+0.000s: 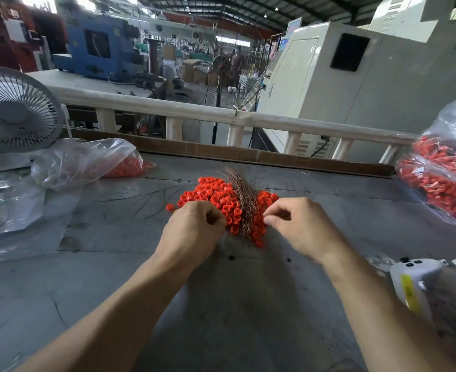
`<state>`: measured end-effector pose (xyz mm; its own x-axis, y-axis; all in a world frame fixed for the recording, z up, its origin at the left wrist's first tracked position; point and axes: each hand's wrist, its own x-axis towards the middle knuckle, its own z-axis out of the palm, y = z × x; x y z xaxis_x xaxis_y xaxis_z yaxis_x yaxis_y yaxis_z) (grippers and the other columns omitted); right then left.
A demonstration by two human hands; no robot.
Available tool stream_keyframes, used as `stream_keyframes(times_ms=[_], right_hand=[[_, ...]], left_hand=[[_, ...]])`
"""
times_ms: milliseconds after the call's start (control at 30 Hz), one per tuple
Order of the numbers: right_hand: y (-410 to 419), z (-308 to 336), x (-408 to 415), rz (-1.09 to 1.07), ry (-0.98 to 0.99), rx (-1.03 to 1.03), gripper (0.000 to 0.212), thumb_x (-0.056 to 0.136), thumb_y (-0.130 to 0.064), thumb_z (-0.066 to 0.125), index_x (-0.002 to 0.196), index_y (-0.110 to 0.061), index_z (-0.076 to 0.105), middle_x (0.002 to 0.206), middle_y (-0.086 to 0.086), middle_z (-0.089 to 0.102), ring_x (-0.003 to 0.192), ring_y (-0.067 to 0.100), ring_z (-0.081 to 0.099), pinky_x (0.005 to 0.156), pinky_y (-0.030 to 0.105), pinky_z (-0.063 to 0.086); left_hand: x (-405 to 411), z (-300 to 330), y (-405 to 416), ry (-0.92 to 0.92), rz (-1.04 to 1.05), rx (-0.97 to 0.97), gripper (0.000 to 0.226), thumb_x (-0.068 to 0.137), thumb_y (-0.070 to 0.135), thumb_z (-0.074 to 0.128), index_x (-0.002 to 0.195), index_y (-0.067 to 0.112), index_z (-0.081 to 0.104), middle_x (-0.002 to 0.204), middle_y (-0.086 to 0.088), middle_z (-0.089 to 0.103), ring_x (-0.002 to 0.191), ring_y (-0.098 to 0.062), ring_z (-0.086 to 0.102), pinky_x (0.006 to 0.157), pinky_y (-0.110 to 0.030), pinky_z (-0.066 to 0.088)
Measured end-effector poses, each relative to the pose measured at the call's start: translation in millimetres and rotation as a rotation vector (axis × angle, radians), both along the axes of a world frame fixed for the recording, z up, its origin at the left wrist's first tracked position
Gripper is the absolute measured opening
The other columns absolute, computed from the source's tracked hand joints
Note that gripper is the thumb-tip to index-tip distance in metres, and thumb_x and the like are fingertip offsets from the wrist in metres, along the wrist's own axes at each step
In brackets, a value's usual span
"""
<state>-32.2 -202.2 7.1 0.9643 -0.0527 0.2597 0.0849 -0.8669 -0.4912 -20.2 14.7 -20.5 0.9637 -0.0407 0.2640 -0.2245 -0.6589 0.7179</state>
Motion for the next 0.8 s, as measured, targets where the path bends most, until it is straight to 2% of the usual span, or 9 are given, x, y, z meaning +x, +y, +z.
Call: stream_keyframes(times_ms=[67,167,267,367,433,567,667,800], right_hand=[[6.6,-4.4,0.6,0.027,0.020,-0.026,0.005,0.089,-0.032,0.077,0.084,-0.033,0.076,0.084,-0.013,0.074,0.081,0.006,0.067,0.078,0.029,0.054],[10.9,-7.7,0.0,0.048,0.030,-0.049,0.005,0.091,-0.036,0.075,0.087,-0.032,0.076,0.080,-0.014,0.070,0.066,0.003,0.062,0.058,0.023,0.049],[11.2,-6.0,-1.2,0.048,0.030,-0.049,0.006,0.092,-0.035,0.074,0.087,-0.032,0.076,0.079,-0.014,0.069,0.062,0.002,0.061,0.054,0.020,0.043],[12.4,-6.7,-2.1,0.056,0.032,-0.036,0.008,0.094,-0.035,0.073,0.087,-0.032,0.075,0.075,-0.012,0.068,0.053,-0.009,0.059,0.048,0.018,0.039],[12.8,-7.4,-2.4,0.067,0.027,-0.031,0.009,0.094,-0.034,0.073,0.086,-0.031,0.075,0.071,-0.012,0.067,0.052,-0.014,0.056,0.048,0.017,0.038],[13.1,-7.6,-2.1,0.057,0.011,-0.032,0.009,0.093,-0.036,0.073,0.086,-0.031,0.075,0.072,-0.015,0.066,0.059,-0.003,0.060,0.055,0.021,0.043],[13.4,-9.1,-1.3,0.057,0.010,-0.037,0.009,0.093,-0.038,0.073,0.087,-0.032,0.075,0.078,-0.018,0.068,0.075,-0.002,0.060,0.064,0.021,0.046],[12.7,-11.2,-0.2,0.063,0.009,-0.037,0.009,0.093,-0.039,0.073,0.086,-0.034,0.074,0.081,-0.019,0.068,0.079,-0.004,0.060,0.065,0.019,0.044]], left_hand=[[-1.9,-0.9,-3.5,0.006,-0.031,0.040,0.012,0.087,0.033,0.074,0.076,0.030,0.072,0.078,0.016,0.067,0.073,-0.001,0.060,0.061,-0.025,0.043],[-5.3,-2.5,-9.7,-0.010,-0.064,0.094,0.017,0.083,0.045,0.078,0.076,0.030,0.071,0.076,0.016,0.066,0.074,-0.002,0.059,0.062,-0.025,0.043],[-8.0,-2.0,-12.4,-0.034,-0.082,0.123,0.025,0.078,0.055,0.079,0.079,0.031,0.070,0.076,0.015,0.065,0.075,-0.003,0.059,0.063,-0.025,0.046],[-9.4,-2.1,-15.3,-0.074,-0.096,0.182,0.021,0.080,0.048,0.080,0.088,0.031,0.070,0.079,0.017,0.058,0.084,-0.007,0.059,0.069,-0.028,0.043],[-9.6,-2.3,-16.0,-0.103,-0.115,0.208,0.011,0.085,0.034,0.075,0.094,0.033,0.070,0.083,0.018,0.056,0.092,-0.010,0.059,0.074,-0.028,0.043],[-8.1,-2.2,-13.7,-0.132,-0.193,0.266,0.021,0.088,0.022,0.068,0.102,0.037,0.073,0.092,0.017,0.054,0.097,-0.009,0.056,0.085,-0.031,0.044],[-6.9,-1.1,-13.3,-0.138,-0.240,0.323,0.022,0.088,0.018,0.067,0.102,0.034,0.073,0.098,0.014,0.057,0.096,-0.014,0.059,0.085,-0.035,0.050],[-6.3,0.0,-14.2,-0.172,-0.262,0.379,0.021,0.090,0.016,0.064,0.103,0.030,0.072,0.100,0.009,0.059,0.092,-0.018,0.060,0.080,-0.039,0.052]])
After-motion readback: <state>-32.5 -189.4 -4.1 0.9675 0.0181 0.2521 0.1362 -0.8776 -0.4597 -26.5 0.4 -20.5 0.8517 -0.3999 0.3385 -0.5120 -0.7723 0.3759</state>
